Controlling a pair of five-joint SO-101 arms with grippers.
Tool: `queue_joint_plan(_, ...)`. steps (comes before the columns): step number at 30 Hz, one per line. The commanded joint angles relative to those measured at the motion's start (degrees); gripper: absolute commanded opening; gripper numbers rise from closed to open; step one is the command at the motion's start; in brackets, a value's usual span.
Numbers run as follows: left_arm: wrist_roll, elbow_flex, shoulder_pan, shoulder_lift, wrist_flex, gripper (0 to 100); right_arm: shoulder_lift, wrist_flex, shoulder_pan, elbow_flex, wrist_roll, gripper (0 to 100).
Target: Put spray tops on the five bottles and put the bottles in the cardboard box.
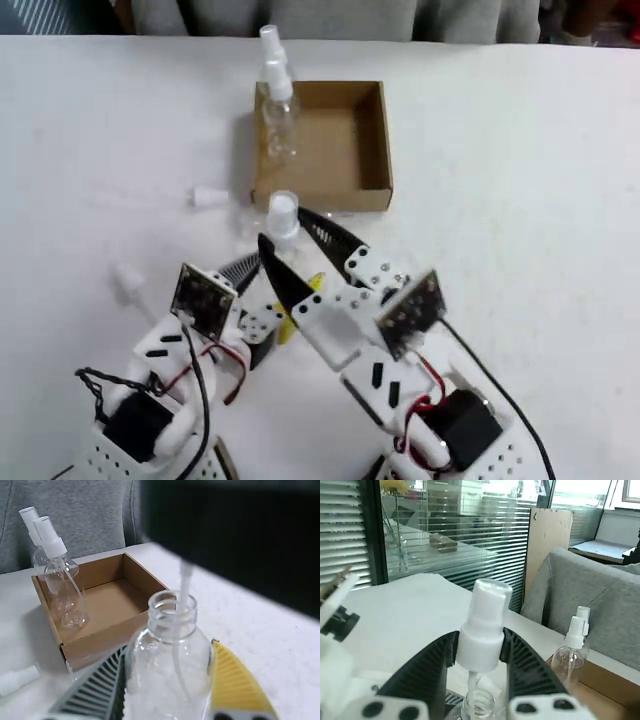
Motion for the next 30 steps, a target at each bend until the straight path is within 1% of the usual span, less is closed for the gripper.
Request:
queue_joint_plan(1,-0.7,-0.4,0.2,-1.0,0.1,2,-0.6,0.0,-0.7,0.3,1.1,1.8)
queue_joint_plan(8,-0.7,-0.4,0.2,-1.0,0.1,2,-0.6,0.6,-0.7,0.4,1.2,2.3)
queue_joint_plan(13,-0.8,-0.4,0.2,-1.0,0.1,2,-1.0,3.6,-0.7,0.3,1.2,13.5)
queue_joint_plan(14,-0.8,-0.4,0.2,-1.0,0.1,2,-1.0,4.2,-0.7,0.2,1.2,14.5)
queue_joint_plan(20,-0.8,-0.4,0.2,-1.0,0.1,2,-1.0,4.8,-0.7,0.0,1.2,14.1)
queue_joint_plan(25,-0.8,-0.4,0.2,-1.0,0.0,2,-1.0,8.7,-0.4,-3.3,1.2,14.2)
queue_joint_plan(30,-0.8,-0.4,0.2,-1.0,-0.1,2,-1.0,12.3,3.7,-8.1,0.7,13.8)
